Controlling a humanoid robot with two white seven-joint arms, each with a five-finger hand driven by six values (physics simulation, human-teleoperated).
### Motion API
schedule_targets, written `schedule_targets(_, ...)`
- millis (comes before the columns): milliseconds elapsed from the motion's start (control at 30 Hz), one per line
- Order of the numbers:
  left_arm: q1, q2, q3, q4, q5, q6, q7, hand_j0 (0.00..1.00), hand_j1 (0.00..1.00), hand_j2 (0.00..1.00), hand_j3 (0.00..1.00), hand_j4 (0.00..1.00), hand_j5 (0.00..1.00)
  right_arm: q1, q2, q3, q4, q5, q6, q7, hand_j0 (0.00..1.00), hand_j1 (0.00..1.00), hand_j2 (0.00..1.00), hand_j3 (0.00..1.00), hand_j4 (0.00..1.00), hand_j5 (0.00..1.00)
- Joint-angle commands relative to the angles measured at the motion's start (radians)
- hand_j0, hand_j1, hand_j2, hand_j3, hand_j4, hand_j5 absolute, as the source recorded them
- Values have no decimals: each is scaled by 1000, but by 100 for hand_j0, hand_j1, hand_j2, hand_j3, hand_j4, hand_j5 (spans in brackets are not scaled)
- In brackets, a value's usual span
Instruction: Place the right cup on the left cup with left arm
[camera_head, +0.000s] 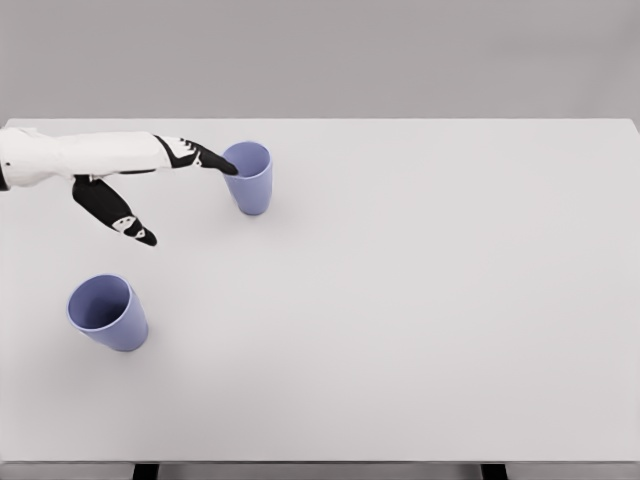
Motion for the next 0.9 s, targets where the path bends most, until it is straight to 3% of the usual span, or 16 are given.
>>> schedule_targets(0, -3, -33, -3, 58, 4, 3, 0, 100, 100, 100, 100, 100, 100, 0, 0, 3, -3, 1, 0, 3, 100, 100, 100, 100, 100, 100)
schedule_targets(67, -34, -102, -6, 168, -11, 3, 0, 100, 100, 100, 100, 100, 100, 9, 0, -2, 10, -1, 0, 0, 100, 100, 100, 100, 100, 100)
schedule_targets(167, -84, -160, -10, 254, -31, 3, 0, 100, 100, 100, 100, 100, 100, 9, 0, 1, 4, -1, 0, 0, 100, 100, 100, 100, 100, 100)
schedule_targets(200, -106, -183, -44, 275, -31, 3, 0, 100, 100, 100, 100, 100, 100, 9, 0, 1, 4, -1, 0, 0, 100, 100, 100, 100, 100, 100)
schedule_targets(233, -120, -202, -81, 289, -31, 3, 0, 100, 100, 100, 100, 100, 100, 9, 0, 1, 7, -1, 0, 0, 100, 100, 100, 100, 100, 100)
schedule_targets(367, -121, -245, -113, 292, -31, 3, 0, 100, 100, 100, 100, 100, 100, 9, 0, 1, 10, -1, 0, 0, 100, 100, 100, 100, 100, 100)
schedule_targets(567, -149, -301, -115, 360, -39, 3, 0, 100, 100, 100, 100, 100, 100, 8, 0, 1, 10, -1, 0, 0, 100, 100, 100, 100, 100, 100)
schedule_targets(733, -156, -337, -115, 495, -91, -4, 0, 100, 100, 100, 100, 100, 100, 9, 0, 1, 10, -1, 0, 0, 100, 100, 100, 100, 100, 100)
schedule_targets(867, -155, -344, -115, 507, -91, -5, 0, 100, 100, 100, 100, 100, 100, 9, 0, 1, 10, -1, 0, 0, 100, 100, 100, 100, 100, 100)
